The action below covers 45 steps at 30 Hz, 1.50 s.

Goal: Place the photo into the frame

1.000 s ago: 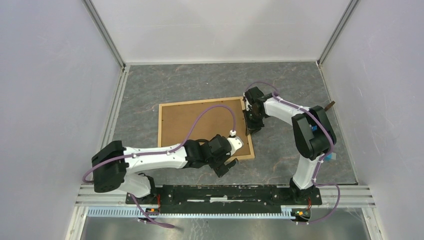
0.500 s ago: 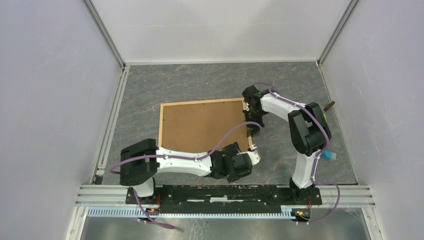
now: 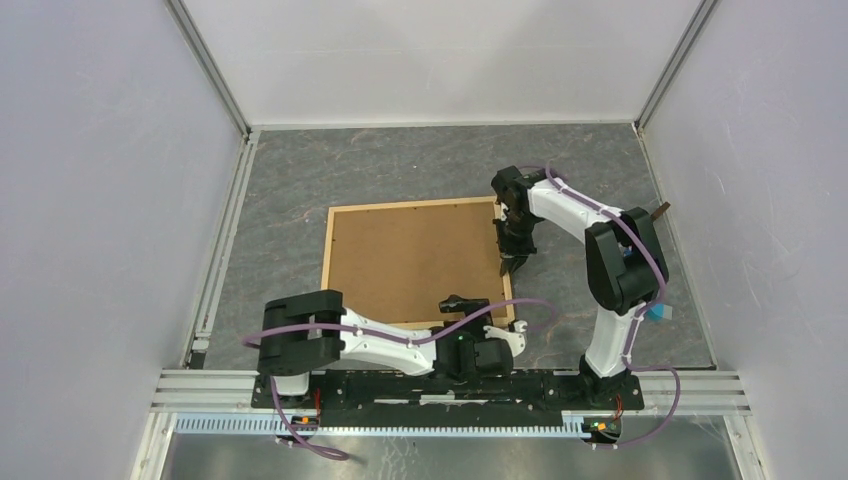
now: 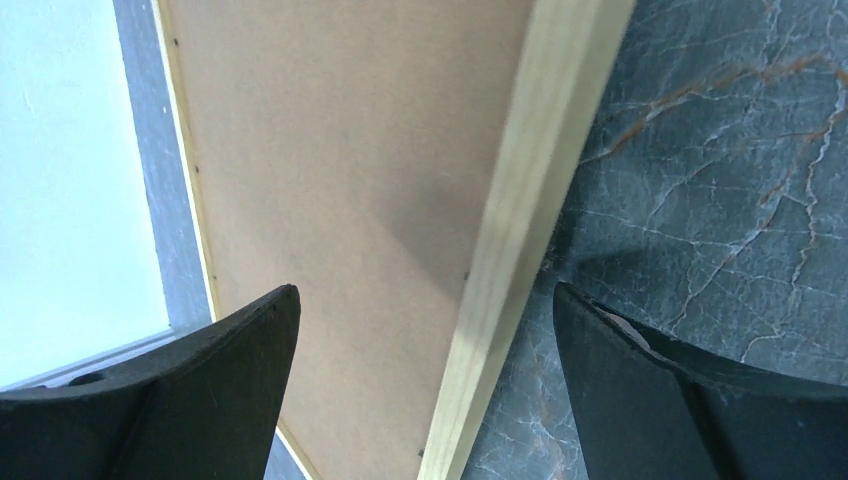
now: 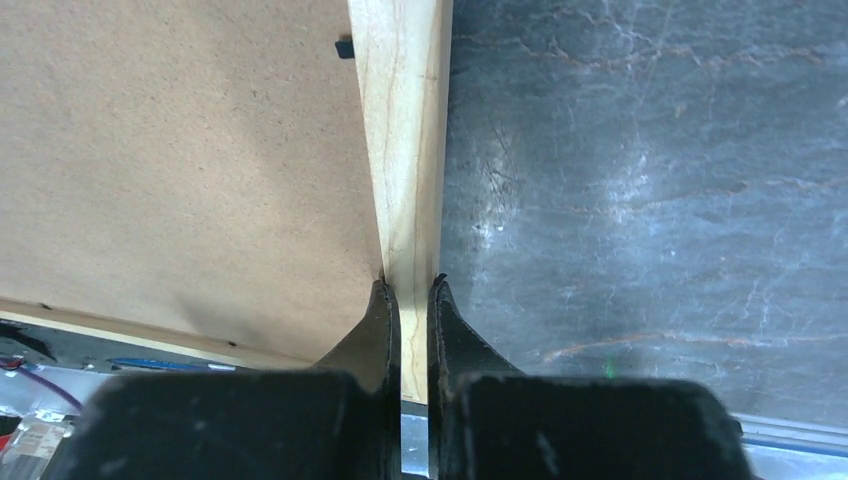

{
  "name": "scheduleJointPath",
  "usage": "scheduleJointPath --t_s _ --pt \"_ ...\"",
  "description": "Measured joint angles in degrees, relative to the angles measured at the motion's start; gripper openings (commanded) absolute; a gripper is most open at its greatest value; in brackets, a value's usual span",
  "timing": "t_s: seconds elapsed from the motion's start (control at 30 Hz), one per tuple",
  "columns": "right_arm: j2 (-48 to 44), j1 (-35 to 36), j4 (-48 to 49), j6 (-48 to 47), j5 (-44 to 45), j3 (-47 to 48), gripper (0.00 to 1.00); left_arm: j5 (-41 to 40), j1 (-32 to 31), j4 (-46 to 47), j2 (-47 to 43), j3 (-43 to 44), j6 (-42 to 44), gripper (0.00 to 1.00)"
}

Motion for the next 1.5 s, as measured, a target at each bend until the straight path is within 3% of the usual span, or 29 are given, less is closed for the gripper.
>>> scheduleJointPath --t_s 0.17,0.27,0.53,0.67,0.7,0.8,0.83,0.87,1.0,1.13,1.23,1.33,1.5 --pt "-2.82 -0.70 -1.97 0.81 -0.61 0.90 0.00 -3.76 -0.28 3.65 2.91 -0.76 3.76 0.92" --pt "-4.37 -0.79 -2.82 1.60 -1.03 1.01 0.00 -7.28 -0.24 6.60 4.48 -1.25 5.29 0.63" --pt "-8.13 -0.92 -2.34 3.69 -1.38 1.01 0.00 -16.04 -0.17 13.05 5.16 -3.72 12.00 0.17" --pt "-11.15 -1.75 -1.97 3.02 -1.07 2.40 0.28 -16.09 0.76 12.83 -0.85 -4.09 16.37 0.03" --pt "-12.20 -2.03 -1.95 2.38 -1.42 3.28 0.39 -15.06 1.44 11.89 -3.26 -3.72 16.61 0.02" --pt "-18.18 -5.09 1.25 -1.51 -1.09 7.67 0.89 -11.63 4.72 5.75 -10.69 0.20 16.24 0.02" --pt "-20.61 -7.37 3.02 -2.95 0.35 9.75 0.97 -10.51 5.90 3.58 -12.92 1.70 15.61 0.02" --pt "-23.06 -9.79 4.61 -4.31 2.25 12.15 0.98 -8.66 7.74 0.37 -15.58 4.15 14.62 0.02" --pt "-33.09 -14.97 11.67 -8.92 10.38 20.61 0.98 1.60 19.61 -10.60 -23.23 18.43 9.94 0.02" --pt "-41.18 -13.64 16.44 -10.71 11.89 20.98 0.98 16.85 40.50 -17.33 -25.59 35.54 2.10 0.02" --pt "-42.75 -13.57 19.65 -10.71 11.43 16.00 0.98 26.86 56.06 -18.53 -25.90 41.81 -7.02 0.02" --pt "-40.74 -13.57 19.74 -10.54 9.92 10.19 0.98 39.60 69.83 -16.11 -26.12 41.22 -18.18 0.02" --pt "-36.41 -13.57 18.95 -10.56 8.39 3.41 0.98 53.35 87.65 -7.28 -28.68 28.61 -35.04 0.02"
